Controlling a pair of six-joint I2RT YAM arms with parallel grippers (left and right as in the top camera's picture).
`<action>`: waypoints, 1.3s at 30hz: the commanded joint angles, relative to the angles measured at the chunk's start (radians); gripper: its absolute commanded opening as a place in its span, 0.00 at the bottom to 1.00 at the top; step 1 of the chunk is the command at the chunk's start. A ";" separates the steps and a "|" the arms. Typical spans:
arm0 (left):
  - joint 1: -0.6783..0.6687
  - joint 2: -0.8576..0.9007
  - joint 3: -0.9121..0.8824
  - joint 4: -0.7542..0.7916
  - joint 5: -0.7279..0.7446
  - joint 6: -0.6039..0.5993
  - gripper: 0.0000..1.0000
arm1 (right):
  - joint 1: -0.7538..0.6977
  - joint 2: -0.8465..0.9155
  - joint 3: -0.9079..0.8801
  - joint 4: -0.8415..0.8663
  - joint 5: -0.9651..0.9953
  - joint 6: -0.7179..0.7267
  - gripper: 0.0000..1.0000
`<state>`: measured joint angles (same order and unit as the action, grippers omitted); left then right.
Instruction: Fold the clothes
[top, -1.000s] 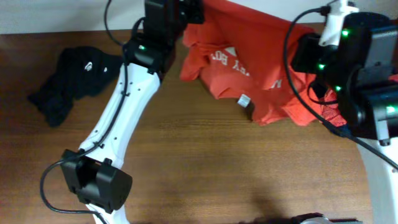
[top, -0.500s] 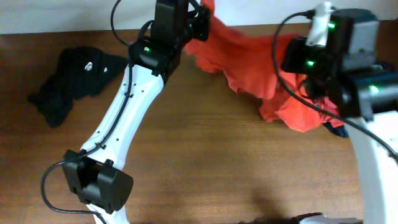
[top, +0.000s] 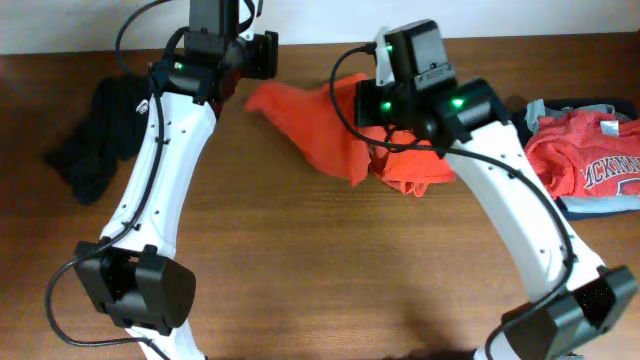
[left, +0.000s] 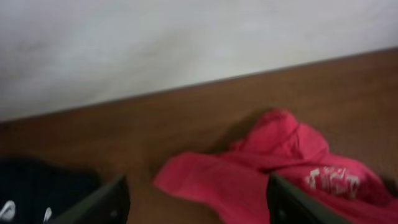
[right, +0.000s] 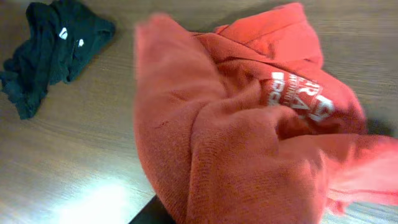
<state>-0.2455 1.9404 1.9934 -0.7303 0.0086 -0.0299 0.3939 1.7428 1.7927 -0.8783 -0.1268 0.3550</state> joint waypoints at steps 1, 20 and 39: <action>-0.010 0.000 0.012 -0.030 0.003 0.008 0.70 | 0.026 0.035 -0.003 0.031 -0.001 0.086 0.04; -0.071 -0.055 0.012 -0.311 0.030 -0.033 0.67 | 0.044 0.332 -0.003 0.385 0.040 0.282 0.26; -0.326 -0.050 -0.105 -0.396 -0.149 0.009 0.65 | -0.364 0.270 0.193 -0.039 -0.380 -0.128 0.81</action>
<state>-0.5499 1.9224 1.9656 -1.1622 -0.0368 -0.0410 0.0895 2.0583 1.9614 -0.8780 -0.3695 0.3595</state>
